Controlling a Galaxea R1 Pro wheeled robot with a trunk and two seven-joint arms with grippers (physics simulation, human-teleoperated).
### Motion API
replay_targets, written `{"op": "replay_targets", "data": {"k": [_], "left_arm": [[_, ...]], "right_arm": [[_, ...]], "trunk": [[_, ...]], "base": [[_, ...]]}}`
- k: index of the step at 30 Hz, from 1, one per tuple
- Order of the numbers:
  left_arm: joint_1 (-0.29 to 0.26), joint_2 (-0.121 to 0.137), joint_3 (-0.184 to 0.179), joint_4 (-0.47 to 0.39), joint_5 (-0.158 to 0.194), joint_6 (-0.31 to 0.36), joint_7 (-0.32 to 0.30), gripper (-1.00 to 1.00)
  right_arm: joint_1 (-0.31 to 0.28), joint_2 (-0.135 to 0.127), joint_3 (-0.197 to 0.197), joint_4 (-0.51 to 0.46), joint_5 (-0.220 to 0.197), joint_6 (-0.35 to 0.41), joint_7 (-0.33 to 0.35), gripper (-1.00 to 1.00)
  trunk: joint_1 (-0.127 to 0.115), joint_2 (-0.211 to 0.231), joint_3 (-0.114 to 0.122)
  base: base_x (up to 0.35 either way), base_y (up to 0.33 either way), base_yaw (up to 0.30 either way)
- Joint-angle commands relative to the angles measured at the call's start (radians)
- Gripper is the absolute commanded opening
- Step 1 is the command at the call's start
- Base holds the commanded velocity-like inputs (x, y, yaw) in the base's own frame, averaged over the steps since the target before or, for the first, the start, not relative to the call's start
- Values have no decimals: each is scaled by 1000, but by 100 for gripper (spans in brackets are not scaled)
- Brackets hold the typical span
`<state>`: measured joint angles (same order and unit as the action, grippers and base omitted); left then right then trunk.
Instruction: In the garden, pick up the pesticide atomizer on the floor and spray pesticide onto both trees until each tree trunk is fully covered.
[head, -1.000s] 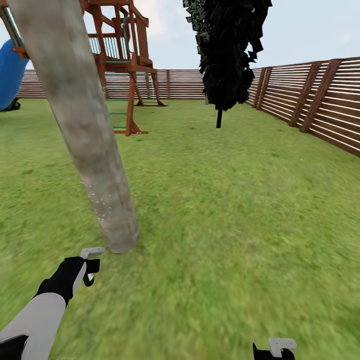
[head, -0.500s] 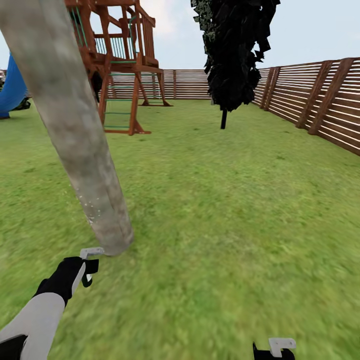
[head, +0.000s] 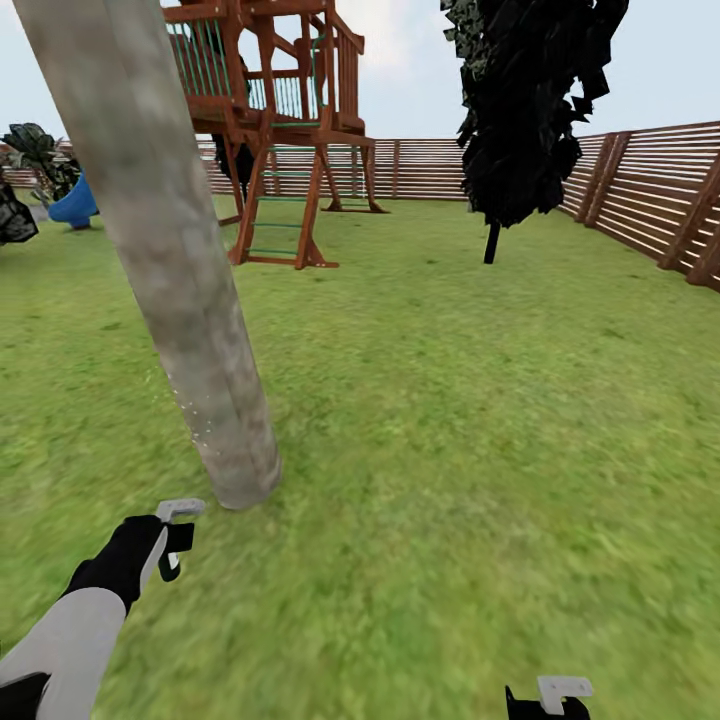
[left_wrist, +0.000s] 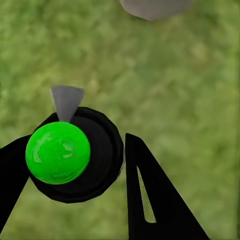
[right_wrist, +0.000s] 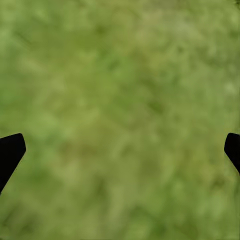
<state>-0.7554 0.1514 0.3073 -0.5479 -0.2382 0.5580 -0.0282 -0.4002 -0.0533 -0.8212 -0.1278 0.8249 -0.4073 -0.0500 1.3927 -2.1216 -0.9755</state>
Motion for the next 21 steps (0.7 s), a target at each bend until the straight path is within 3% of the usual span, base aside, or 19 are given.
{"op": "replay_targets", "data": {"k": [1,8,21], "left_arm": [[-1,-1,4,-1,-7,4,-3,-100],[-1,-4,4,-1,-9,2,-3,-100],[-1,-7,4,-3,-9,0,-1,-100]], "right_arm": [[0,0,-6,2,10,-4,-5,100],[-1,0,-6,2,11,-4,-5,100],[-1,0,-6,2,11,-4,-5,100]], "trunk": [[0,0,-1],[0,0,-1],[0,0,-1]], "base": [[237,-246,276],[221,-256,241],[115,-293,25]]}}
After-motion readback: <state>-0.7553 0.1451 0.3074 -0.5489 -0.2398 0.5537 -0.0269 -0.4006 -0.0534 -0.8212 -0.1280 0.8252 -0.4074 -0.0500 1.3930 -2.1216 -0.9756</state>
